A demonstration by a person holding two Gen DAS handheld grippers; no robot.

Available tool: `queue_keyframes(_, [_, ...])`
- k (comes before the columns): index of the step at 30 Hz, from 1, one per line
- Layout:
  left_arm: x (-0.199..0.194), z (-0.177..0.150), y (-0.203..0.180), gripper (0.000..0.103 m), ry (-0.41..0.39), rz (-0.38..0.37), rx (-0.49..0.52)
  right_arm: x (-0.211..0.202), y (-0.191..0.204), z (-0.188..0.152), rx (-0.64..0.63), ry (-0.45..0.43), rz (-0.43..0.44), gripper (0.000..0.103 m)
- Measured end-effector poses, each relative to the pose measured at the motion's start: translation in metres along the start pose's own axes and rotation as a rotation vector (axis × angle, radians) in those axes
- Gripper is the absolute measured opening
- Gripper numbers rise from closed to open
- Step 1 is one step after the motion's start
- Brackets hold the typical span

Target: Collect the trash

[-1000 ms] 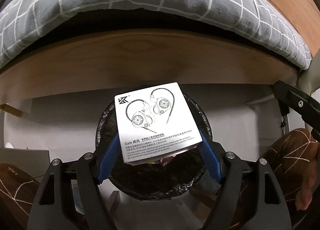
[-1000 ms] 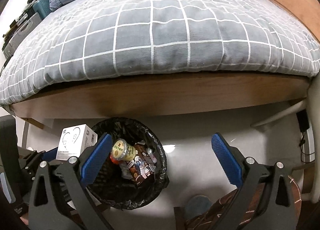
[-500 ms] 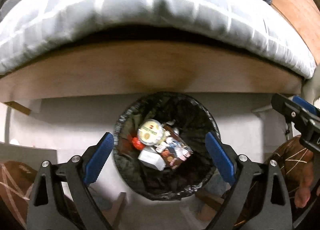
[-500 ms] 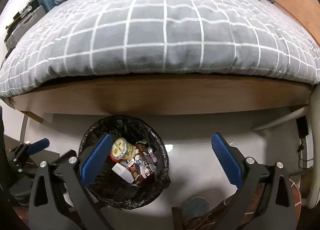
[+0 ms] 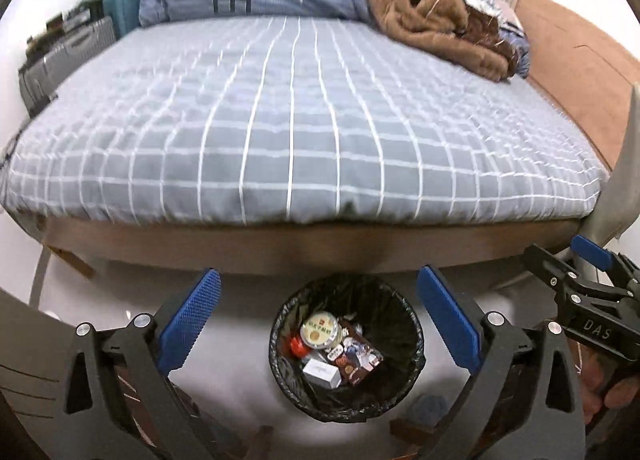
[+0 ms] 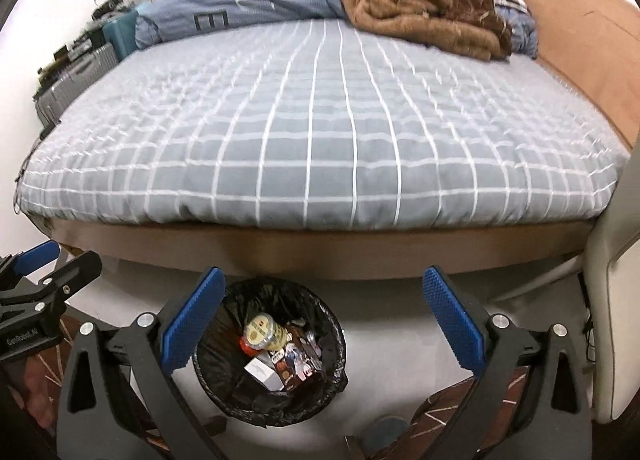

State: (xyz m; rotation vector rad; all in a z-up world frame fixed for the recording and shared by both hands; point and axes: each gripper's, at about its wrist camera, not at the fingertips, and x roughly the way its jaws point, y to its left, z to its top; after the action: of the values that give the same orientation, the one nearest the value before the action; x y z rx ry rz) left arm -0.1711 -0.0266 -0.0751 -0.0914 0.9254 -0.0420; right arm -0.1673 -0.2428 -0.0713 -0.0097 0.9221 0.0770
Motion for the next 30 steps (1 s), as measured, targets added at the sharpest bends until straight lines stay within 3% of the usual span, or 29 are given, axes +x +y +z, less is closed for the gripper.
queue_keyframes(12, [-0.065,-0.003,-0.005,0.097,-0.068,0.005,0.016,-0.077,0.012,-0.004,-0.016,-0.074,-0.015,0.096])
queue_keyframes(30, [-0.066,-0.012,-0.005,0.097,-0.056,0.009,0.030,-0.079,0.013,-0.012,-0.015,-0.073,-0.021,0.095])
